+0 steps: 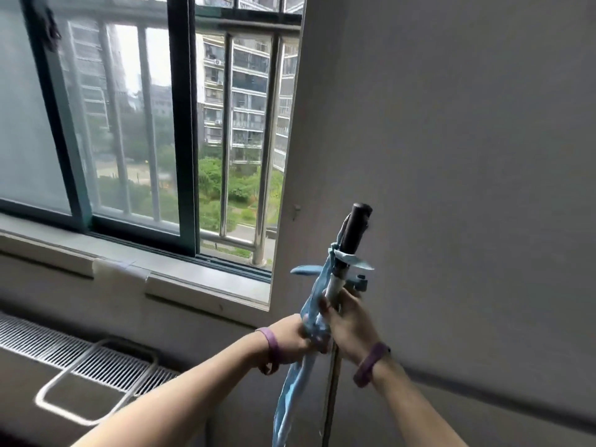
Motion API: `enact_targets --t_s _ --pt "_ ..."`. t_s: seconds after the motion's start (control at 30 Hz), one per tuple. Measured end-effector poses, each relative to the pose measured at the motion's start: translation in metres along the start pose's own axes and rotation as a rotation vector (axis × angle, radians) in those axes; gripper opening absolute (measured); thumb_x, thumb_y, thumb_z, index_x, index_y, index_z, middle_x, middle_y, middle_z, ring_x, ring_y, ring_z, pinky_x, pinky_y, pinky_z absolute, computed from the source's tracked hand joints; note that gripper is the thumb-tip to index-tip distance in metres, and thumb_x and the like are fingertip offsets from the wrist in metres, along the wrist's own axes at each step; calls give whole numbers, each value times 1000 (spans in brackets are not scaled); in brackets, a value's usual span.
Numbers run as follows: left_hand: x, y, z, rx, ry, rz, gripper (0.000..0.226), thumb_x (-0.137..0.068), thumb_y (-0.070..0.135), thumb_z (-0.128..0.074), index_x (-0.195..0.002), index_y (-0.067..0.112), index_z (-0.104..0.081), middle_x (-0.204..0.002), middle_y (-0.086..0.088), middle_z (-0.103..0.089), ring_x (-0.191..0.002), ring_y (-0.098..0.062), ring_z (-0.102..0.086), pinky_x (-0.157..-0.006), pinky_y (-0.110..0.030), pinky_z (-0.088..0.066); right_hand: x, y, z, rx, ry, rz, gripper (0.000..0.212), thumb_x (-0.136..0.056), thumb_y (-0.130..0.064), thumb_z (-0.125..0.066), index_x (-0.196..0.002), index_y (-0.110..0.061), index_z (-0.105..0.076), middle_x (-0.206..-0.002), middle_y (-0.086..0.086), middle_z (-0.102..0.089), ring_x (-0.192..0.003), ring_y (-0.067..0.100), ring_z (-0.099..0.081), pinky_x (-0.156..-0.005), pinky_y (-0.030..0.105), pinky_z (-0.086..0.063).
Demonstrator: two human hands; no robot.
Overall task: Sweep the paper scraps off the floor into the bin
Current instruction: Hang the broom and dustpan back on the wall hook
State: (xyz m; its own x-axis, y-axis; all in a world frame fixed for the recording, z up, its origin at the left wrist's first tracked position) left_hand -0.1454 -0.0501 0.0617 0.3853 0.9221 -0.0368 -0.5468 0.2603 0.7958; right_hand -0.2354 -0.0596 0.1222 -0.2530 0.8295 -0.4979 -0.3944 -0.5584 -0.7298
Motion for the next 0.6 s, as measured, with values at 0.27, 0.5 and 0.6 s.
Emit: enact_targets --t_s 0.27,0.5,0.6 --pt "-13 -17 45 198 232 -16 4 -86 12 -47 -86 15 -49 -71 -1 -64 -66 -4 -67 -70 -28 -55 -39 40 10 -90 -147 -5 27 -96 -22 -36 -105 -23 -60 -104 -3 -53 -95 0 -51 -81 14 -38" --pt "-14 -24 81 352 366 -93 15 -82 21 -52 -87 7 -49 -66 -9 -64 -67 -24 -65 -66 -37 -55 -56 45 49 217 8 120 34 -96 -5 -48 -88 -37 -42 -90 -4 -63 -82 16 -64 -73 27 -50" --pt "-18 -28 87 390 276 -122 26 -76 28 -55 -88 5 -50 -67 -10 -65 -66 -25 -65 -65 -33 -53 -59 45 64 158 68 78 42 -94 -6 -54 -81 -41 -36 -83 -5 -66 -78 12 -67 -72 29 -56"
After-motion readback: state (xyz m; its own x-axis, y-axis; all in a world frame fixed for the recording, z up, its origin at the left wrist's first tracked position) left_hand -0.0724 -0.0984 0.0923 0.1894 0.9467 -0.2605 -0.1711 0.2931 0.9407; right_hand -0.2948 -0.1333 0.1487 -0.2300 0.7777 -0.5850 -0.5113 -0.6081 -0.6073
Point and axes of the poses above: each hand's wrist, its own x-axis away from the middle knuckle, its own z-axis out of the back of the hand, y = z × x, the point moved 7 cm from there along -x, towards the middle knuckle
